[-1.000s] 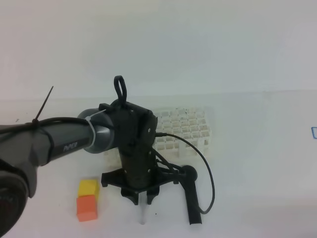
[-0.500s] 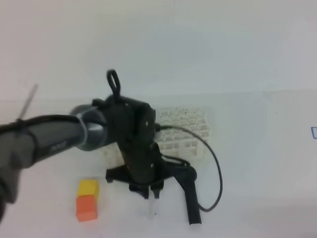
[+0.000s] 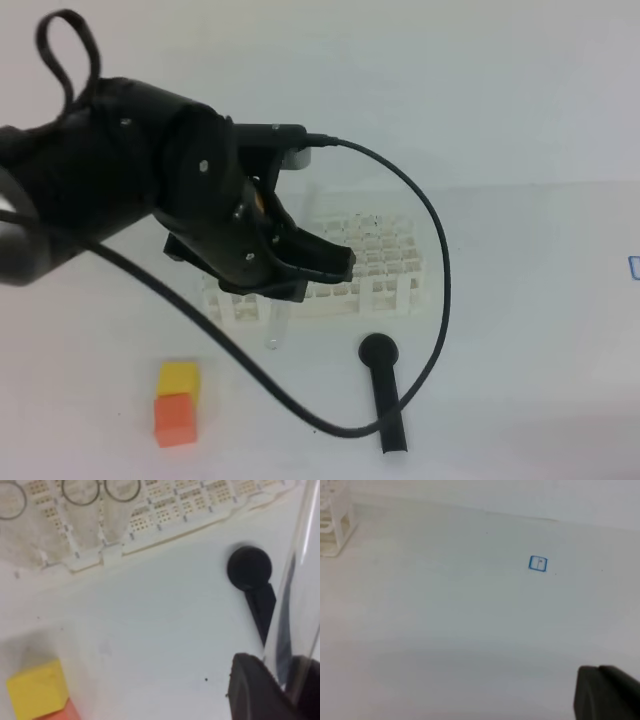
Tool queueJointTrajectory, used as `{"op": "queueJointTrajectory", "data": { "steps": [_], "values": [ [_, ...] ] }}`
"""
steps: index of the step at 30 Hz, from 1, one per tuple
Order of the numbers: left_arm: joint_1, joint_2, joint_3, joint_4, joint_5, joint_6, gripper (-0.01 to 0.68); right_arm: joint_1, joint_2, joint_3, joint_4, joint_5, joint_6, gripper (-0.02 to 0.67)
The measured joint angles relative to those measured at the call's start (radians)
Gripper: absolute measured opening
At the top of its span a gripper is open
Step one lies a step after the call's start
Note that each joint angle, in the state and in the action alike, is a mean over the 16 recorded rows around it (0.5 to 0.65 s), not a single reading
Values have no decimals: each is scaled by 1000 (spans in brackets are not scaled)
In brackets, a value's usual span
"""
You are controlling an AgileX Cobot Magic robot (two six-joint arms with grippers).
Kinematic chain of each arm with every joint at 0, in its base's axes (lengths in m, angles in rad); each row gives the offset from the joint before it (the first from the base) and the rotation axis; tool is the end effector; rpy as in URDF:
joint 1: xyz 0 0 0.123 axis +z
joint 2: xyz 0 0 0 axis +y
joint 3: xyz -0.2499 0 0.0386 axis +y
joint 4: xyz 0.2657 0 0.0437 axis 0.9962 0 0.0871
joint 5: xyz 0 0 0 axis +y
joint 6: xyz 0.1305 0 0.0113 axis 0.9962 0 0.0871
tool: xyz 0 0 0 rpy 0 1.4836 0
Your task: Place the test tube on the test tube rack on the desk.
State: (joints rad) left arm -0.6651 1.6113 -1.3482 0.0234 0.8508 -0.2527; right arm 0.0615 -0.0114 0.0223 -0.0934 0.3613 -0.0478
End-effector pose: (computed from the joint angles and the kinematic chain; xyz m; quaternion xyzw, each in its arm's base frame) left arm 0.3038 -0.2354 0.2321 0.2022 0.9417 -0.1096 0.2456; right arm 0.1415 0.0044 0.1628 -0.0687 0.7969 -0.0353 0.5991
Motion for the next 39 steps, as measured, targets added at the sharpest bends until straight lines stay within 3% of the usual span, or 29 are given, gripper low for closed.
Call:
{"op": "queueJointTrajectory", "data": {
  "steps": [5,10,19,27,33,39],
  "values": [
    [0,-79,70,-126,-72,190,6,0,0,0,0,0,0,-1],
    [0,-185,231,-346,-227,460,6,0,0,0,0,0,0,-1],
    [0,-430,609,-957,-452,1155,-1,0,0,0,0,0,0,-1],
    [0,-596,823,-1528,-407,1754,-1,0,0,0,3,-5,1,-1],
    [0,-656,914,-1744,-331,1969,-1,0,0,3,90,-79,32,-1],
    [0,-678,968,-1813,-309,2040,-1,0,0,6,261,-207,80,-1]
  ]
}}
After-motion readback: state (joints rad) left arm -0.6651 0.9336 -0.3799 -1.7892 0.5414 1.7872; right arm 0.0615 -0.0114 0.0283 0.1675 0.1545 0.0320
